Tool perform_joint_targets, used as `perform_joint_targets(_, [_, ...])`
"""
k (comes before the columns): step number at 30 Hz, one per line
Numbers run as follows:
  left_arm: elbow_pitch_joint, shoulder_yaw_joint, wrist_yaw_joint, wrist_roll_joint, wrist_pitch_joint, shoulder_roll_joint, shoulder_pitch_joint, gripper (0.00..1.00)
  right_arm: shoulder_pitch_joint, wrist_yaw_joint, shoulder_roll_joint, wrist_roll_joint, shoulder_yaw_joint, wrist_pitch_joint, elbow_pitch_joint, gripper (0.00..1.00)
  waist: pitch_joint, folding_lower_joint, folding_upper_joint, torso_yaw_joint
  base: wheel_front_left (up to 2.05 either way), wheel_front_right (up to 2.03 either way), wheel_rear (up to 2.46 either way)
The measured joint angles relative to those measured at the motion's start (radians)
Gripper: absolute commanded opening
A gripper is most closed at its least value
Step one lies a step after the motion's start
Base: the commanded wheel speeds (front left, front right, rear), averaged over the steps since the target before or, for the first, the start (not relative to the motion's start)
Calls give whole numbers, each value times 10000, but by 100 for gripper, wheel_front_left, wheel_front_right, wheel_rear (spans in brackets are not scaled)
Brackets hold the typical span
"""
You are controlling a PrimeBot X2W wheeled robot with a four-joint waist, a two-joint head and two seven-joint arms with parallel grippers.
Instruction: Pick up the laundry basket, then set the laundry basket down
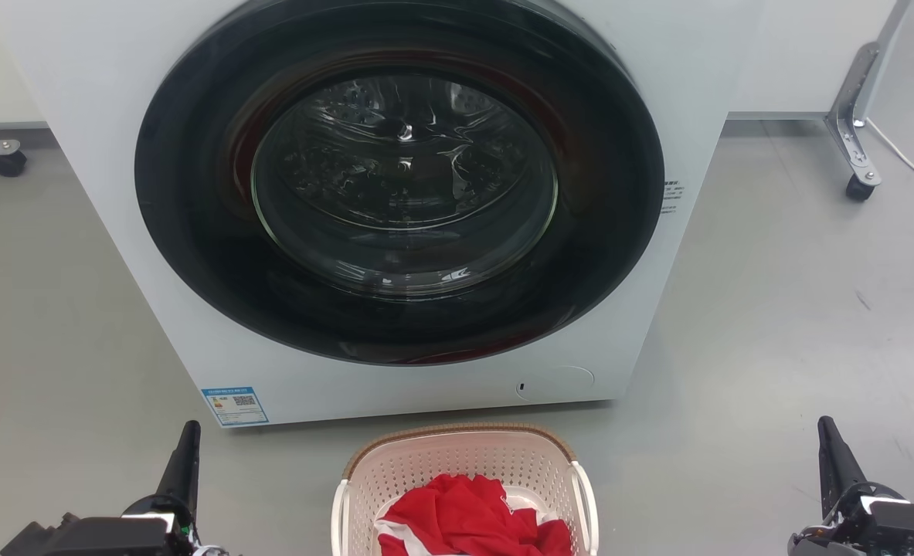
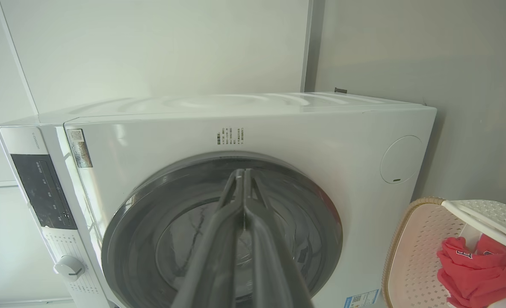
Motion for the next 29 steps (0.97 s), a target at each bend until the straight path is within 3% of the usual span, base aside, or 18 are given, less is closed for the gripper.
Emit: perform_joint_targets(29, [10,0,-2,0,0,-2,0,0,0,0,0,0,0,0,-2,0,0,0,0,0,0,0,0])
